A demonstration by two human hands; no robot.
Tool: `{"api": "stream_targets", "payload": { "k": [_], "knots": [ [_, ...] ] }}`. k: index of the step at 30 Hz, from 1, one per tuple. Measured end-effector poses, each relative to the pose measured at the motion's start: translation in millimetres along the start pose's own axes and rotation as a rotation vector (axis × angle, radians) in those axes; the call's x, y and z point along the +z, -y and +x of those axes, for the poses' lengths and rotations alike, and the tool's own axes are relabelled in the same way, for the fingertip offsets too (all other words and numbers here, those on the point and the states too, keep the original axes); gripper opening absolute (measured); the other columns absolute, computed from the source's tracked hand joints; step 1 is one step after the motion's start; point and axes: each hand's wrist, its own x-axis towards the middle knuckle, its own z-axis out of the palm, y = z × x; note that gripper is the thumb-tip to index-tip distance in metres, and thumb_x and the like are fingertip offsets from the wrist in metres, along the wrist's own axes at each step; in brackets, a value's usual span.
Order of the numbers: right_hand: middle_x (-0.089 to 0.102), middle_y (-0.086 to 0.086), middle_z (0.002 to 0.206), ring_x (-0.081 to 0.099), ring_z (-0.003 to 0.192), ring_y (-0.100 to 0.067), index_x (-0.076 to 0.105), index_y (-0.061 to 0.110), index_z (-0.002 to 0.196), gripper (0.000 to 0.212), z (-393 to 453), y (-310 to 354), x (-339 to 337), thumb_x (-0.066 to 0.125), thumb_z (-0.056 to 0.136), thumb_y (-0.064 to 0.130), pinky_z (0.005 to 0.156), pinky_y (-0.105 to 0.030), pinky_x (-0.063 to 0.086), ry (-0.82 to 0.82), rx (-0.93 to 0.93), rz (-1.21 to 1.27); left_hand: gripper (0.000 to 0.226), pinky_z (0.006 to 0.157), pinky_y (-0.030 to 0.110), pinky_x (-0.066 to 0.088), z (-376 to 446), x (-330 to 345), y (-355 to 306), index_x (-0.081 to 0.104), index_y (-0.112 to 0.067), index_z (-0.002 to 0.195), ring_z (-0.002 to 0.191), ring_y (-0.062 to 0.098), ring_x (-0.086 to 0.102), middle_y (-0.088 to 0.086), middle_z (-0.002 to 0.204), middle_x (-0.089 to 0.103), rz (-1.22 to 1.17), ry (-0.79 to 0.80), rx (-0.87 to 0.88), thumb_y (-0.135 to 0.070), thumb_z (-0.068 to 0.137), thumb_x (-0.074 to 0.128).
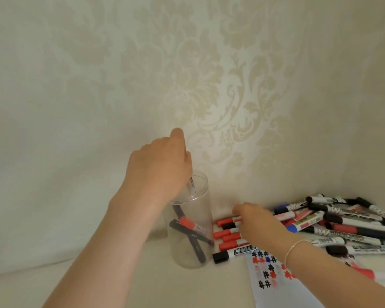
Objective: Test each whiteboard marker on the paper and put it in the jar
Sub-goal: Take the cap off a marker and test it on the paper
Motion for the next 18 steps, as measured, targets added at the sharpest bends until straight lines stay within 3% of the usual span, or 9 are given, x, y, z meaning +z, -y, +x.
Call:
{"api": "stream_targets", "payload": {
  "k": [3, 7, 10, 12, 14, 16, 18],
  "knots": [
    [0.058, -0.005, 0.116, 0.054, 0.108, -0.025, 0.055, 0.014, 0.11, 0.022, 2, 0, 5, 0.043, 0.092, 0.01, 0.084, -0.03, 0.04, 0.05, -0.012, -0.138, 0.009, 0.068, 0.033, 0.044, 10, 12, 5, 0.056, -0.022, 0.091, 0.082, 0.024, 0.061, 0.001, 0.09, 0.062, -0.094, 0.249, -0.04, -0.029, 0.091, 0.052],
    [0.06, -0.007, 0.12, 0.058, 0.11, -0.025, 0.055, 0.013, 0.117, 0.026, 5, -1, 1, 0.045, 0.093, 0.012, 0.086, -0.03, 0.044, 0.106, 0.017, -0.164, 0.006, 0.061, 0.023, 0.044, 25, 28, 8, 0.07, -0.02, 0.079, 0.073, 0.014, 0.064, -0.001, 0.077, 0.071, -0.192, 0.556, -0.014, -0.018, 0.08, 0.064],
    [0.058, -0.006, 0.104, 0.058, 0.111, -0.024, 0.056, 0.008, 0.117, 0.024, 3, 0, -3, 0.046, 0.095, 0.009, 0.084, -0.026, 0.044, 0.177, -0.014, -0.161, 0.01, 0.064, 0.023, 0.048, 35, 41, 8, 0.07, -0.027, 0.071, 0.078, 0.015, 0.063, -0.008, 0.079, 0.069, -0.102, 0.732, 0.027, -0.02, 0.078, 0.07],
    [0.051, -0.007, 0.101, 0.056, 0.113, -0.025, 0.055, 0.01, 0.094, 0.009, 0, 2, -6, 0.047, 0.094, 0.004, 0.083, -0.026, 0.042, 0.205, 0.001, -0.19, 0.009, 0.08, 0.029, 0.055, 38, 47, 7, 0.076, -0.021, 0.081, 0.081, 0.014, 0.068, -0.009, 0.079, 0.073, -0.092, 0.849, 0.026, -0.024, 0.073, 0.077],
    [0.048, -0.011, 0.118, 0.056, 0.112, -0.028, 0.039, 0.014, 0.073, 0.025, -3, 3, -8, 0.048, 0.092, 0.0, 0.083, -0.029, 0.042, 0.194, -0.011, -0.202, 0.022, 0.089, 0.033, 0.055, 40, 48, 5, 0.076, -0.015, 0.095, 0.08, 0.014, 0.072, -0.004, 0.082, 0.076, -0.123, 0.962, -0.003, -0.024, 0.074, 0.077],
    [0.049, -0.01, 0.121, 0.056, 0.109, -0.029, 0.051, 0.008, 0.089, 0.01, -2, 1, -7, 0.047, 0.091, -0.001, 0.08, -0.03, 0.042, 0.152, -0.041, -0.216, 0.023, 0.089, 0.033, 0.056, 42, 46, 3, 0.075, -0.013, 0.098, 0.084, 0.016, 0.072, -0.001, 0.083, 0.076, -0.147, 0.996, -0.014, -0.027, 0.079, 0.074],
    [0.053, -0.009, 0.118, 0.057, 0.105, -0.028, 0.056, 0.009, 0.109, 0.023, 2, -4, -6, 0.047, 0.09, 0.001, 0.08, -0.031, 0.044, 0.05, -0.101, -0.172, 0.021, 0.087, 0.034, 0.056, 41, 41, 4, 0.074, -0.015, 0.098, 0.085, 0.016, 0.072, -0.001, 0.086, 0.076, -0.174, 0.966, -0.035, -0.028, 0.083, 0.068]
  ]
}}
